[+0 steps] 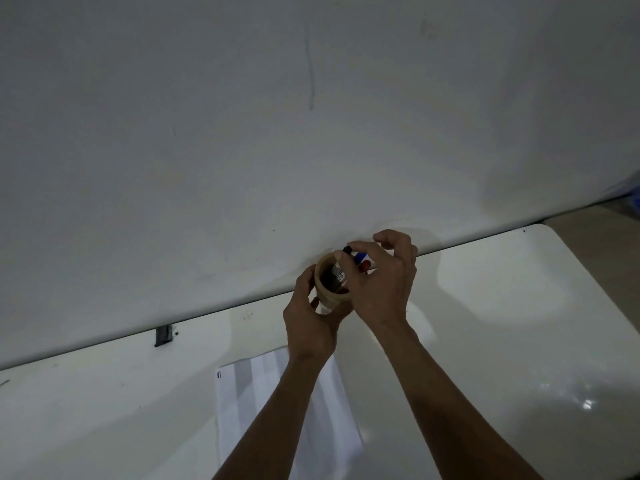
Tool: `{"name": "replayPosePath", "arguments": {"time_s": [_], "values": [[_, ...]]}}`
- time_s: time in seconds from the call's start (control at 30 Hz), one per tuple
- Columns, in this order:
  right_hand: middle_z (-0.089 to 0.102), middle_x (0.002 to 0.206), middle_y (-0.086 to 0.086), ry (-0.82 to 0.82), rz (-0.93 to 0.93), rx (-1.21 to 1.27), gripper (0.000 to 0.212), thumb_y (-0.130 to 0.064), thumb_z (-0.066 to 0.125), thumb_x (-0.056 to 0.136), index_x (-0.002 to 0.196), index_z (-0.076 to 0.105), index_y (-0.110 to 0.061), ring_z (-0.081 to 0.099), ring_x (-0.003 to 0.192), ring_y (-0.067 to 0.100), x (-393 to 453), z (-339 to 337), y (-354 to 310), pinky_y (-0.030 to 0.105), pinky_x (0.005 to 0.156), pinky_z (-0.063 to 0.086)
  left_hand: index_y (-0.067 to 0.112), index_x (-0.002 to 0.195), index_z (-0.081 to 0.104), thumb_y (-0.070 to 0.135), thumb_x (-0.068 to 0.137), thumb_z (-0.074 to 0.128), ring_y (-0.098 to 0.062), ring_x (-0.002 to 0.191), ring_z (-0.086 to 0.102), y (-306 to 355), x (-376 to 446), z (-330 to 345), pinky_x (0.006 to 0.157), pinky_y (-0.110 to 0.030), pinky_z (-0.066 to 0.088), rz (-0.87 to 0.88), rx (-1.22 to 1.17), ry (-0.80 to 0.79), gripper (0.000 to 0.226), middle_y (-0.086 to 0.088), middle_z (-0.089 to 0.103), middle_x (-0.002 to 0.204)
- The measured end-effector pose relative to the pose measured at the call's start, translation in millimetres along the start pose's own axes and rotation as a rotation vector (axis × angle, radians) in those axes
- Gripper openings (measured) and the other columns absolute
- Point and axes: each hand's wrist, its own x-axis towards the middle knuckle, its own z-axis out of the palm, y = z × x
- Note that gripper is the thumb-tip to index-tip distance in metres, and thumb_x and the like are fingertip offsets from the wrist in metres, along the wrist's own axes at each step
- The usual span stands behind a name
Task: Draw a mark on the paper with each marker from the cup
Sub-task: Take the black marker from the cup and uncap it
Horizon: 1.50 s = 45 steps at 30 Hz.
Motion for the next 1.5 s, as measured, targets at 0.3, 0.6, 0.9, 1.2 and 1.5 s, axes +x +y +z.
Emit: {"name": "replayPosePath", "arguments": {"time_s": [0.3,0.6,0.9,1.2,1.5], "values": [[0.078,0.091,-0.008,0.032,0.340,0.643,0.007,-0.024,0.079,0.088,0.089,0.073,-0.028,0.073,0.092,0.012,18.0,-70.1,-31.2,0.032,0.084,0.057,0.011,0.128,0.061,-0.016,0.060,0.084,-0.002,0.112,0.064,2.3,-2.1,-2.3,0.083,-0.016,0.056,-0.040,-0.022,0.044,0.077,0.006,0.070,0.119],[0.065,0.086,0.004,0.081,0.430,0.823,0.007,-0.025,0.063,0.098,0.091,0.065,-0.023,0.068,0.061,0.017,-5.6,-111.7,-35.6,0.033,0.060,0.060,0.017,0.137,0.054,-0.001,0.065,0.088,-0.011,0.124,0.056,8.8,-12.3,-10.2,0.092,-0.024,0.053,-0.070,0.139,0.079,0.082,0.003,0.061,0.134],[0.072,0.087,-0.012,-0.571,0.403,0.297,0.009,-0.026,0.076,0.089,0.096,0.071,-0.029,0.067,0.076,0.005,-102.0,-78.1,-43.3,0.014,0.069,0.050,0.024,0.114,0.073,0.035,0.089,0.071,-0.001,0.099,0.070,31.4,-71.9,-88.8,0.091,-0.039,0.060,-0.045,0.324,0.173,0.027,0.011,0.076,0.104],[0.068,0.068,-0.004,-0.843,0.269,0.294,0.037,-0.017,0.090,0.074,0.100,0.063,-0.022,0.061,0.055,0.000,-192.6,-63.0,-112.0,0.013,0.055,0.046,0.030,0.094,0.079,0.030,0.088,0.073,-0.004,0.086,0.070,51.2,-171.1,-190.2,0.078,-0.031,0.059,-0.018,0.322,0.014,0.009,0.016,0.078,0.092],[0.074,0.085,-0.010,-0.898,0.090,0.135,0.024,-0.033,0.089,0.072,0.090,0.073,-0.032,0.068,0.061,0.008,-244.7,-75.2,-133.3,0.032,0.061,0.058,0.003,0.091,0.069,0.008,0.091,0.068,-0.023,0.075,0.066,31.7,-223.1,-256.7,0.071,-0.035,0.055,-0.156,-0.125,0.138,0.005,-0.006,0.077,0.081]]}}
